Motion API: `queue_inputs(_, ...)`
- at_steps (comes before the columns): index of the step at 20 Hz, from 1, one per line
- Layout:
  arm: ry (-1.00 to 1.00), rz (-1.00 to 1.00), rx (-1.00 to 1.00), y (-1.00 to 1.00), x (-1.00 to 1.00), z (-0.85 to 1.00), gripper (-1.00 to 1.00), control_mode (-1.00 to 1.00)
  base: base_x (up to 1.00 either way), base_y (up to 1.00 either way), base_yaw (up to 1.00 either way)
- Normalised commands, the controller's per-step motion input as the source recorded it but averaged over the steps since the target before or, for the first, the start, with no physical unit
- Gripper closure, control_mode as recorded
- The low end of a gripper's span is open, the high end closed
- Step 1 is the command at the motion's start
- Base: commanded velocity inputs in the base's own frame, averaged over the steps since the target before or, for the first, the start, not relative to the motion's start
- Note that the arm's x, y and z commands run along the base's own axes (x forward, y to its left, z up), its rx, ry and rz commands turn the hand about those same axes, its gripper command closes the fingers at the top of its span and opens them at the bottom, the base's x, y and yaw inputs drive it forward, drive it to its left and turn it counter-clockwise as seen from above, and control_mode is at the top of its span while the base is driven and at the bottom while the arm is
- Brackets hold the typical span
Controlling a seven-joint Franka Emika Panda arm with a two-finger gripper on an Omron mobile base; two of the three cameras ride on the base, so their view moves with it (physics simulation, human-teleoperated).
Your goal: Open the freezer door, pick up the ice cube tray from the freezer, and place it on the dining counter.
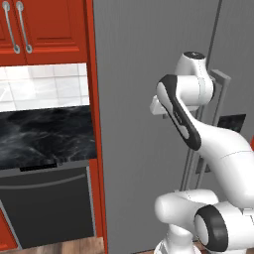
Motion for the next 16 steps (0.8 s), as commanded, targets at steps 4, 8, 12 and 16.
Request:
queue_inputs(4,0.00,-0.01,0.00,0.00,-0.24,0.00,-1.00,-1.00,0.00,0.00,0.00)
queue_inputs(8,0.01,-0.01,0.00,-0.13,-0.67,-0.05,-1.00,-1.00,0.00,0.00,0.00)
queue_inputs(12,0.01,-0.02,0.00,-0.20,-0.86,-0.12,-1.00,-1.00,0.00,0.00,0.00)
queue_inputs(16,0.03,-0.01,0.00,-0.12,-0.54,-0.06,-1.00,-1.00,0.00,0.00,0.00)
